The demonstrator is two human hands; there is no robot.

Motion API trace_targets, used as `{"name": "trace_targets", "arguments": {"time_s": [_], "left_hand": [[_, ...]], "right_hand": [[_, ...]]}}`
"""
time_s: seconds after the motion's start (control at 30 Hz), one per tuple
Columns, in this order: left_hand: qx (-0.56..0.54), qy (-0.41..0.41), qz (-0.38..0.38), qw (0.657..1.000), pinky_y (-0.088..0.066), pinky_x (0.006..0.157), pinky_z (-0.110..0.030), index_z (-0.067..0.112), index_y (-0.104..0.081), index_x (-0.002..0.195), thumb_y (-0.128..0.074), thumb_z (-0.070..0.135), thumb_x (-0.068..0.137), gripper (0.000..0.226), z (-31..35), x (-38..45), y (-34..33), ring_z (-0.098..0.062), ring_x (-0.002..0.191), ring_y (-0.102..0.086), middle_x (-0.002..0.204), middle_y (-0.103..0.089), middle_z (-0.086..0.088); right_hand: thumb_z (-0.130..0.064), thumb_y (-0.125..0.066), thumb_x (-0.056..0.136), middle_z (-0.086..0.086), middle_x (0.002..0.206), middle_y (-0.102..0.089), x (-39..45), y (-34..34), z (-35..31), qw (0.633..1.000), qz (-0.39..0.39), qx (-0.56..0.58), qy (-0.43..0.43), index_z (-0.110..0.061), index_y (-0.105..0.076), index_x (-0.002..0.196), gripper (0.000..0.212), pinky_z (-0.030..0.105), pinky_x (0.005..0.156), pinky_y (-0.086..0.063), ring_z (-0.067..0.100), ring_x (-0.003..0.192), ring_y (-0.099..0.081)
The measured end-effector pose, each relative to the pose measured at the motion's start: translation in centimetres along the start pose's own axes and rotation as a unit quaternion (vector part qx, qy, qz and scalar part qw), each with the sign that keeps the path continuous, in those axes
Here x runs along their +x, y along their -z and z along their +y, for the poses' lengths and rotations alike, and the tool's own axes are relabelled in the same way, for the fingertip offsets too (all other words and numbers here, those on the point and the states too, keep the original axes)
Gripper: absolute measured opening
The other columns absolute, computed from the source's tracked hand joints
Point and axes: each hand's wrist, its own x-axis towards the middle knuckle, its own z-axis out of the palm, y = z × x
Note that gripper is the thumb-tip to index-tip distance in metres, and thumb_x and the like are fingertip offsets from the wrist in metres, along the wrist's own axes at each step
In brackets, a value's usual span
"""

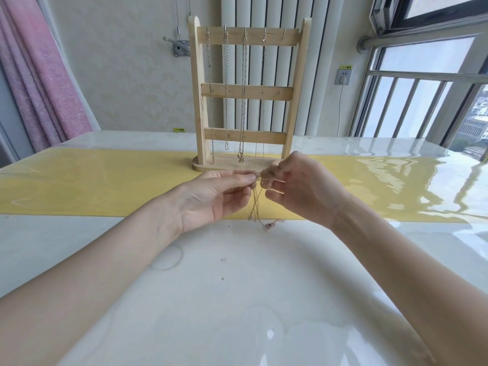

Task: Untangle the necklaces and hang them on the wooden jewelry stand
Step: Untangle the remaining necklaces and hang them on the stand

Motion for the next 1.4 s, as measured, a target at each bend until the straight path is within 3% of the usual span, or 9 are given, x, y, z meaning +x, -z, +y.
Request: {"name": "trace_targets", "arguments": {"time_s": [0.17, 0.3, 0.47, 0.63, 0.97, 1.03, 1.1, 1.23, 1.4], "left_hand": [[0.033, 0.0, -0.02, 0.999, -0.053, 0.055, -0.016, 0.016, -0.073, 0.064, -0.066, 0.011, 0.064, 0.009, 0.0, -0.1, 0.1, -0.004, 0.054, -0.059, 0.064, -0.064, 0.002], [0.043, 0.007, 0.005, 0.999, -0.054, 0.058, -0.018, 0.019, -0.068, 0.071, -0.065, 0.01, 0.072, 0.009, -0.2, 0.0, 0.2, -0.008, 0.056, -0.061, 0.065, -0.064, 0.003], [0.002, 0.012, 0.062, 0.998, -0.052, 0.053, -0.018, 0.014, -0.061, 0.076, -0.058, 0.001, 0.085, 0.016, -0.1, 0.2, 0.2, -0.01, 0.051, -0.057, 0.062, -0.06, 0.0], [-0.01, 0.007, 0.092, 0.996, -0.05, 0.049, -0.017, 0.016, -0.058, 0.071, -0.059, 0.003, 0.085, 0.019, -0.1, 0.4, 0.2, -0.009, 0.048, -0.055, 0.06, -0.059, 0.001], [-0.066, 0.01, 0.093, 0.993, -0.054, 0.079, -0.028, 0.011, -0.049, 0.067, -0.049, 0.003, 0.085, 0.019, 1.1, 0.6, 0.9, -0.011, 0.052, -0.048, 0.061, -0.05, -0.001], [-0.036, 0.0, 0.099, 0.994, -0.05, 0.08, -0.026, 0.014, -0.048, 0.069, -0.048, 0.004, 0.085, 0.019, 1.2, 0.7, 1.1, -0.012, 0.056, -0.052, 0.057, -0.051, 0.001], [0.036, -0.01, 0.117, 0.992, -0.045, 0.079, -0.025, 0.017, -0.048, 0.07, -0.047, 0.005, 0.087, 0.021, 0.7, 0.7, 1.0, -0.012, 0.063, -0.057, 0.056, -0.052, 0.003], [0.145, -0.056, 0.181, 0.971, -0.042, 0.078, -0.023, 0.015, -0.052, 0.074, -0.046, 0.003, 0.091, 0.022, -0.3, 1.0, 0.5, -0.01, 0.072, -0.06, 0.069, -0.051, 0.003], [-0.174, -0.08, 0.159, 0.968, -0.059, 0.064, -0.028, 0.008, -0.046, 0.074, -0.041, -0.006, 0.088, 0.02, 0.0, 1.1, 0.1, -0.011, 0.044, -0.051, 0.057, -0.04, -0.004]], "right_hand": [[-0.014, -0.052, 0.074, 0.001, 0.062, -0.051, 0.0, 0.1, -0.2, 1.0, -0.02, -0.012, 0.014, -0.015, -0.049, 0.06, 0.014, 0.021, 0.053, -0.041, 0.015, 0.061, -0.046], [-0.006, -0.056, 0.077, 0.0, 0.06, -0.041, -0.1, 0.2, -0.3, 0.984, -0.033, -0.167, 0.049, -0.016, -0.047, 0.066, 0.018, 0.022, 0.055, -0.03, 0.012, 0.058, -0.039], [0.003, -0.064, 0.079, -0.01, 0.06, -0.045, 0.5, -0.2, 0.0, 0.828, 0.054, -0.51, 0.225, -0.021, -0.044, 0.066, 0.033, 0.015, 0.056, -0.033, 0.009, 0.055, -0.037], [-0.01, -0.062, 0.085, -0.023, 0.065, -0.038, 0.4, 0.0, 0.7, 0.666, 0.095, -0.62, 0.404, -0.016, -0.046, 0.081, 0.018, 0.03, 0.051, -0.041, 0.006, 0.056, -0.04], [-0.01, -0.06, 0.083, -0.007, 0.068, -0.058, 0.4, 1.6, 1.3, 0.569, 0.033, -0.731, 0.375, -0.012, -0.054, 0.078, 0.008, 0.029, 0.045, -0.039, 0.019, 0.074, -0.044], [-0.01, -0.06, 0.084, -0.013, 0.064, -0.054, 0.5, 1.9, 1.3, 0.594, 0.052, -0.718, 0.36, -0.011, -0.059, 0.078, 0.006, 0.028, 0.05, -0.041, 0.019, 0.073, -0.047], [-0.008, -0.066, 0.084, -0.022, 0.06, -0.047, 0.7, 1.5, 1.0, 0.669, 0.086, -0.654, 0.341, -0.013, -0.063, 0.078, 0.009, 0.018, 0.059, -0.04, 0.011, 0.065, -0.046], [-0.009, -0.065, 0.087, 0.007, 0.049, -0.047, 0.6, 0.4, 0.2, 0.81, 0.122, -0.509, 0.263, -0.022, -0.055, 0.073, 0.021, 0.017, 0.05, -0.028, 0.01, 0.047, -0.033], [-0.008, -0.059, 0.092, 0.0, 0.054, -0.05, 0.1, 0.0, 0.0, 0.926, 0.165, -0.282, 0.187, -0.013, -0.054, 0.077, 0.016, 0.017, 0.051, -0.032, 0.008, 0.048, -0.04]]}}
